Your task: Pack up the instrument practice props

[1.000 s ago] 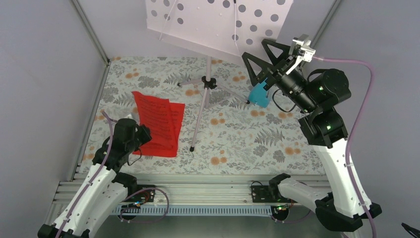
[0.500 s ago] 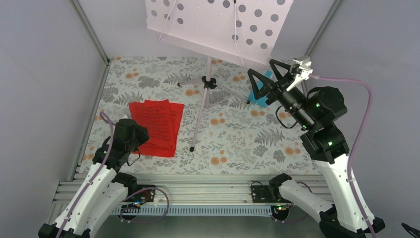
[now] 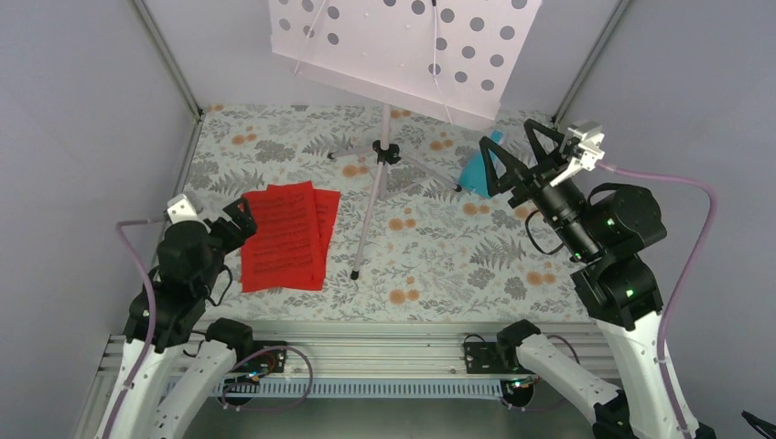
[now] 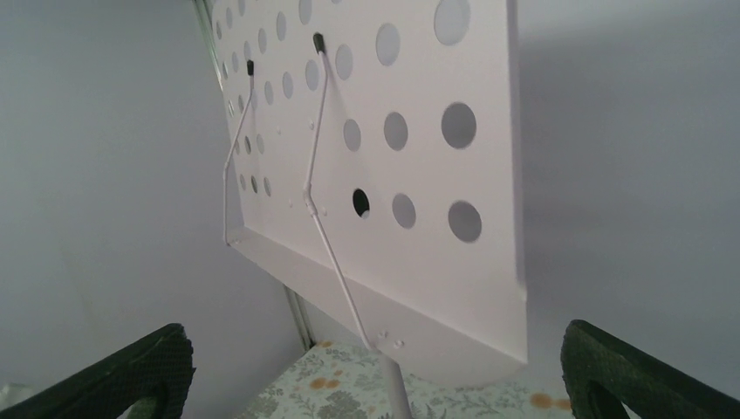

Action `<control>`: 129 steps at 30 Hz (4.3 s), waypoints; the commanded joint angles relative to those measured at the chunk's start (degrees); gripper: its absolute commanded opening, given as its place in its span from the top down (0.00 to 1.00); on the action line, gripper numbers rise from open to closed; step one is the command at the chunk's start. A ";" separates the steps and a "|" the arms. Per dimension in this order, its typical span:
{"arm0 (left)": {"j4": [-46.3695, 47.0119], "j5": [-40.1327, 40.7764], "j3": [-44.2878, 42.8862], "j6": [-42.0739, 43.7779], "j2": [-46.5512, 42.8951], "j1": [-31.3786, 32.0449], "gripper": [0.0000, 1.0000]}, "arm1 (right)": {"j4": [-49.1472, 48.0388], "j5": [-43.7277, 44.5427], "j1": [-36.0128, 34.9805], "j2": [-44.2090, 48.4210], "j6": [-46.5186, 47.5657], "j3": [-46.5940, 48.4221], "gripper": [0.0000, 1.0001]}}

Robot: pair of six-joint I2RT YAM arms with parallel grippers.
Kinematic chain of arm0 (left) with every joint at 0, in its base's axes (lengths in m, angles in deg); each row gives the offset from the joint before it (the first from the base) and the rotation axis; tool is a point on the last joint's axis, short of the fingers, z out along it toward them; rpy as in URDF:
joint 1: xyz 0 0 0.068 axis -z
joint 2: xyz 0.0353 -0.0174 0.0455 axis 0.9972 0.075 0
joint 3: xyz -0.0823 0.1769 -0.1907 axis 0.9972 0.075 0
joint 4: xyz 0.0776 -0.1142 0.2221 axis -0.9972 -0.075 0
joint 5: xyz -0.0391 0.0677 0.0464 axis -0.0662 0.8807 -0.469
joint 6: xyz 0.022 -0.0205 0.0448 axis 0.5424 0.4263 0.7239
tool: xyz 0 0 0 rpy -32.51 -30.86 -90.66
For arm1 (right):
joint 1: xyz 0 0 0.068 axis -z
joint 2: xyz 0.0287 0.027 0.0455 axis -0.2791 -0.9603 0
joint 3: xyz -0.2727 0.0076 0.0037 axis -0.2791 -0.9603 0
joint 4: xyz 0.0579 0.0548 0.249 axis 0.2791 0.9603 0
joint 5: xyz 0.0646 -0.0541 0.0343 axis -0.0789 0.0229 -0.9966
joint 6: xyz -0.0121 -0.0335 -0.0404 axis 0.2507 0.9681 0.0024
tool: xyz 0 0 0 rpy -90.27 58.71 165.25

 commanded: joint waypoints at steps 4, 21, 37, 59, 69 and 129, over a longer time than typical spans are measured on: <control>11.54 -17.26 -0.65 12.60 1.83 -0.15 0.00 | 0.88 2.96 -0.26 6.08 0.28 -7.94 0.00; 35.10 -44.93 -6.91 29.81 38.90 15.63 0.05 | -25.14 -14.44 -0.07 2.43 -38.85 -46.67 0.03; 42.94 -44.99 -14.52 33.34 60.55 15.59 0.34 | -41.90 -28.22 1.98 -31.17 -46.10 -29.38 0.24; 41.58 -40.93 -14.75 39.94 63.70 15.60 0.98 | -49.02 -29.46 4.28 -43.11 -44.90 -24.78 0.81; 40.98 -40.94 -15.30 40.67 64.01 15.58 0.98 | -45.84 -26.68 4.19 -42.37 -26.98 -23.45 0.96; 40.89 -41.17 -15.39 39.02 62.13 15.80 0.98 | -62.87 -22.81 0.33 -39.70 -82.07 -33.37 0.21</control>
